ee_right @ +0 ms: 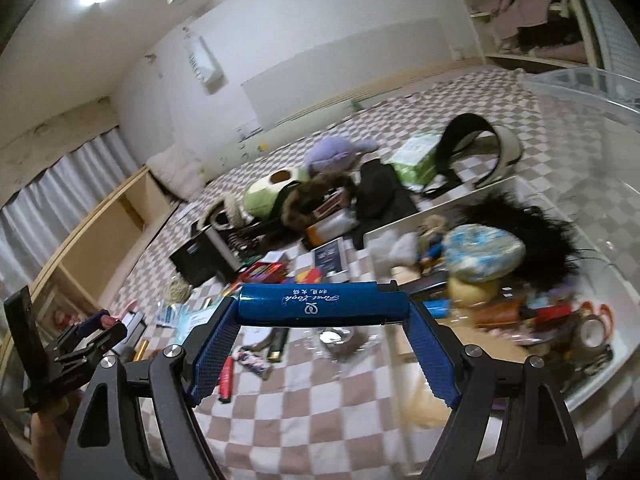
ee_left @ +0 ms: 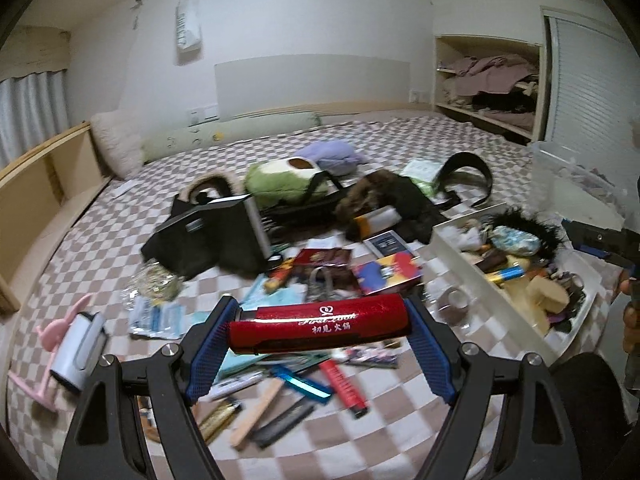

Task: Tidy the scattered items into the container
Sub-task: 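Lift the red and blue lighters and carry both over the white tray, then open the left gripper dropping the red lighter while the right gripper releases the blue lighter into the tray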

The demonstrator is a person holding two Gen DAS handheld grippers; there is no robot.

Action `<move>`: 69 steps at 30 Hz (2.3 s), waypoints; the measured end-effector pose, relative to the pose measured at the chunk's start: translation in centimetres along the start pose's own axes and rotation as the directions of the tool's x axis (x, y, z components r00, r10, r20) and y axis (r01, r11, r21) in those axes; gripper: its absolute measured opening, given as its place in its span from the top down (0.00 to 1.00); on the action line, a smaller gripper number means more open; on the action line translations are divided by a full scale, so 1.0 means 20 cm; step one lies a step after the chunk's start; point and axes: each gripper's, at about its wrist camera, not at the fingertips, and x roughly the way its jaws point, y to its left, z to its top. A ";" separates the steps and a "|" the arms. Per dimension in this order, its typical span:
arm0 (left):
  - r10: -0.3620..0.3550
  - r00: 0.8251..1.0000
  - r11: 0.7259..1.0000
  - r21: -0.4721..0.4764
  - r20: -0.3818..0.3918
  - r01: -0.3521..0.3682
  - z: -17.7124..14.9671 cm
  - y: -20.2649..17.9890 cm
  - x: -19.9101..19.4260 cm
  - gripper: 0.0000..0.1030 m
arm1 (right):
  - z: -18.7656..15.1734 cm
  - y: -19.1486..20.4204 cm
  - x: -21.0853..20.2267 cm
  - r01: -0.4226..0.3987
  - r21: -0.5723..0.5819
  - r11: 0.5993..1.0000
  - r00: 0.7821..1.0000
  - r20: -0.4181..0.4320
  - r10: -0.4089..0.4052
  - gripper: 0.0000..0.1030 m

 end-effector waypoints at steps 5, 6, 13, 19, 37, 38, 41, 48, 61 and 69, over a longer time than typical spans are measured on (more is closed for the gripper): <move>-0.041 0.999 0.999 0.008 0.008 0.041 0.04 -0.15 0.05 0.20 | 0.04 -0.16 -0.07 0.038 0.027 0.999 0.999 0.017 -0.039 0.19; -0.048 0.999 0.999 0.011 0.007 0.048 0.04 -0.17 0.06 0.20 | 0.04 -0.19 -0.08 0.047 0.031 0.998 0.999 0.020 -0.047 0.19; -0.106 0.994 0.994 0.034 -0.002 0.106 0.08 -0.37 0.13 0.20 | 0.07 -0.40 -0.16 0.093 0.065 0.993 0.995 0.027 -0.095 0.19; -0.169 0.986 0.984 0.049 -0.010 0.169 0.10 -0.54 0.19 0.20 | 0.03 -0.56 -0.19 0.116 0.105 0.988 0.993 0.011 -0.118 0.19; -0.329 0.941 0.935 0.111 -0.076 0.336 0.07 -1.01 0.32 0.20 | 0.02 -0.82 -0.04 0.171 0.131 0.977 0.982 -0.104 -0.158 0.19; -0.337 0.938 0.932 0.113 -0.083 0.345 0.06 -1.03 0.33 0.20 | 0.02 -0.83 -0.02 0.172 0.132 0.976 0.981 -0.112 -0.157 0.19; -0.362 0.926 0.919 0.124 -0.107 0.373 0.04 -1.09 0.35 0.20 | 0.02 -0.84 0.03 0.174 0.128 0.976 0.978 -0.140 -0.156 0.19; -0.405 0.900 0.892 0.145 -0.160 0.427 -0.01 -1.22 0.39 0.20 | 0.00 -0.87 0.10 0.193 0.131 0.972 0.970 -0.173 -0.169 0.17; -0.454 0.844 0.839 0.182 -0.287 0.513 -0.14 -1.45 0.46 0.20 | 0.01 -0.91 0.01 0.139 0.199 0.970 0.987 -0.108 -0.119 0.05; -0.461 0.831 0.845 0.133 -0.311 0.518 -0.15 -1.47 0.51 0.19 | -0.01 -0.93 0.01 0.133 0.204 0.970 0.988 -0.109 -0.113 0.05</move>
